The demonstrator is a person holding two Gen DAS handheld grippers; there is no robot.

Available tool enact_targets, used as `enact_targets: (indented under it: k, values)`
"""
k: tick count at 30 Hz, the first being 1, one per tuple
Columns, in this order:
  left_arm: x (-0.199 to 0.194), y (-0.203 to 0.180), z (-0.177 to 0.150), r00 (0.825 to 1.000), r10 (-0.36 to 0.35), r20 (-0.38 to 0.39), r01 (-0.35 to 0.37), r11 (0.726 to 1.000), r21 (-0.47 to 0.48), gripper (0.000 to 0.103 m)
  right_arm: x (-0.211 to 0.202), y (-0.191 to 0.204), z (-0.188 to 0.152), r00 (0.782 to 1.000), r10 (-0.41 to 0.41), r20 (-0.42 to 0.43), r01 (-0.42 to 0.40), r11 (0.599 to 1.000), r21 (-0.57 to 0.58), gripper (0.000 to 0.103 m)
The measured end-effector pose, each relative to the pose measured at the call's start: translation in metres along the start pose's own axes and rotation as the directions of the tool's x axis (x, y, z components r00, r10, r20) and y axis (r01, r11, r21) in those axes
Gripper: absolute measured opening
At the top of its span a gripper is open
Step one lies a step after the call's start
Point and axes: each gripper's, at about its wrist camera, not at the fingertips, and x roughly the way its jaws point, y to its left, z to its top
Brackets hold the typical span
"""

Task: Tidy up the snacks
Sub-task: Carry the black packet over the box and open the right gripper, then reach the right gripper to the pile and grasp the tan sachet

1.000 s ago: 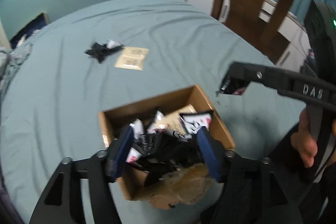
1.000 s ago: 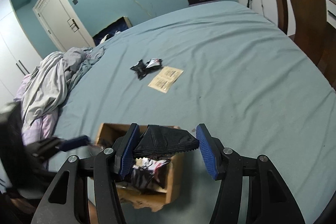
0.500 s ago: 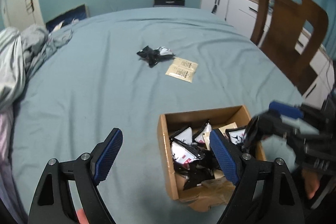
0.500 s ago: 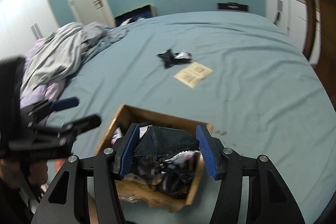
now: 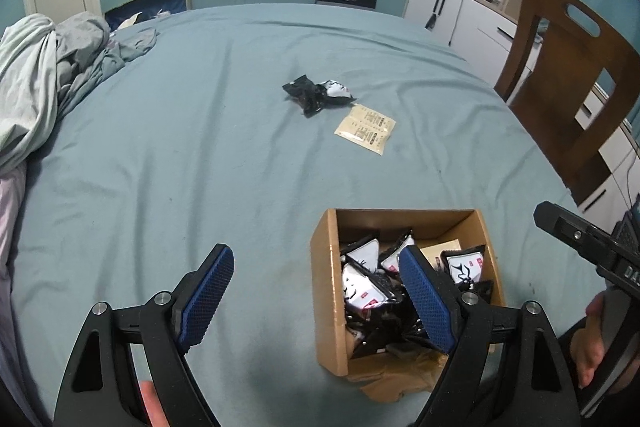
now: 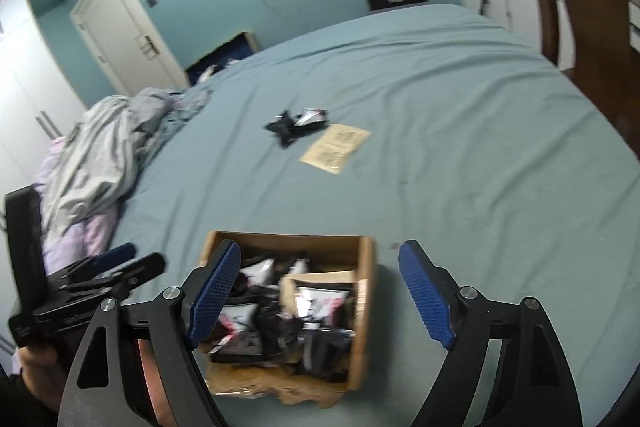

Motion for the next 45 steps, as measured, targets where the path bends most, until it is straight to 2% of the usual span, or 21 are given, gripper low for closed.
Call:
enact_targets:
  k: [8,14,16,21,25,33,40,45]
  values:
    - [-0.003,-0.007,-0.001,1.000,0.001,0.009,-0.001,0.999,0.036,0.086,0.002,0.001,0.005,0.998,-0.055,-0.010,0.055,0.998,-0.007,0.081]
    - [-0.005,-0.014,-0.002,0.999,0.029,0.027,-0.031,0.997,0.066,0.086,0.005,0.029,0.001,0.990,-0.138,0.005,0.138,0.987,-0.078,0.081]
    - [-0.007,-0.014,-0.002,0.998,0.045,0.042,-0.048,0.997,0.065,0.086,0.006,0.034,0.000,0.990,-0.142,0.014,0.143,0.984,-0.102,0.081]
    - [-0.008,-0.013,-0.001,0.997,0.061,0.051,-0.064,0.996,0.060,0.086,0.007,0.038,-0.001,0.993,-0.117,0.031,0.120,0.984,-0.131,0.081]
    - [-0.008,-0.012,0.000,0.996,0.068,0.050,-0.070,0.997,0.045,0.086,0.010,0.029,0.002,0.995,-0.100,0.030,0.103,0.989,-0.109,0.081]
    - [-0.008,-0.012,0.001,0.992,0.108,0.072,-0.111,0.993,0.049,0.086,0.026,0.009,0.028,0.994,-0.105,0.014,0.105,0.990,-0.091,0.081]
    - [-0.011,-0.014,0.007,0.989,0.113,0.091,-0.116,0.993,0.030,0.086,0.063,-0.007,0.056,0.994,-0.105,-0.040,0.102,0.992,-0.074,0.081]
    - [-0.015,-0.012,0.013,0.990,0.088,0.110,-0.091,0.996,0.020,0.089,0.095,-0.007,0.075,0.993,-0.054,-0.102,0.045,0.995,-0.086,0.081]
